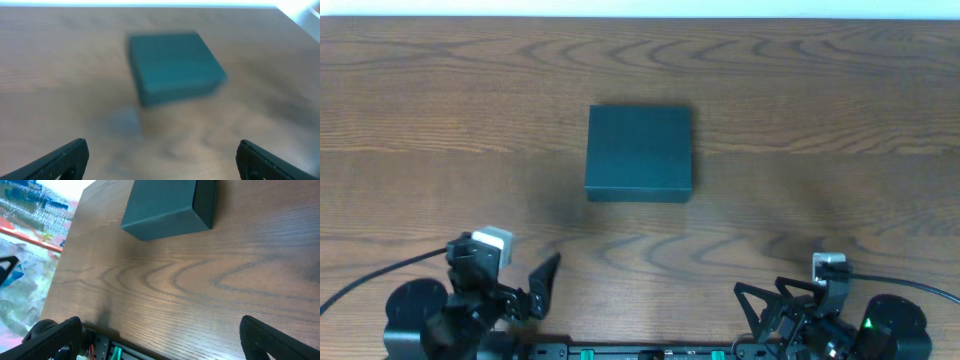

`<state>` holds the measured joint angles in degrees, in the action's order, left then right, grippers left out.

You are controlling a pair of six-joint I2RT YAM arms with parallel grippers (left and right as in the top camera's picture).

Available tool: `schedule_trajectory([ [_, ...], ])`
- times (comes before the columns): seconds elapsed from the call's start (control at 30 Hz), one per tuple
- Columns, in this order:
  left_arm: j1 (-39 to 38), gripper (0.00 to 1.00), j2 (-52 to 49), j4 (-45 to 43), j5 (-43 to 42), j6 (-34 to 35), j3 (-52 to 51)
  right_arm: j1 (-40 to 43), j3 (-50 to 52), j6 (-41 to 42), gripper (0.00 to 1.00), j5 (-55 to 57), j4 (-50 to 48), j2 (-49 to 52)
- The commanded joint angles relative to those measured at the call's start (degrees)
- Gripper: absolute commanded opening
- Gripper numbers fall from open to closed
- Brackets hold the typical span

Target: Pack container

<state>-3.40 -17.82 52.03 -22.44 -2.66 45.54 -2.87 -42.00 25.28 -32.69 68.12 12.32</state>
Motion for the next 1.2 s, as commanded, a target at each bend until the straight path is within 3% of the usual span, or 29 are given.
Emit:
schedule_trajectory([
  [0.0,2.14,0.95,3.43,-4.28,11.23,-1.66,-6.36,-0.24,0.35,0.61,0.99,-0.52,0.11,-0.2],
  [0.23,6.62,0.95,10.8,-15.63,12.5,-0.96,-22.08,-0.24,0.35,0.61,0.99,-0.5,0.11,-0.2],
  [0.43,6.73,0.95,16.96,-18.49,12.52,0.13,-29.14,-0.24,0.35,0.61,0.99,-0.52,0.11,-0.2],
  [0.83,6.75,0.95,17.62,-19.26,10.71,1.6,-36.65,-0.24,0.35,0.61,0.99,-0.52,0.11,-0.2],
  [1.17,6.71,0.95,17.59,-19.32,10.84,1.44,-36.79,-0.24,0.35,0.61,0.99,-0.52,0.11,-0.2],
])
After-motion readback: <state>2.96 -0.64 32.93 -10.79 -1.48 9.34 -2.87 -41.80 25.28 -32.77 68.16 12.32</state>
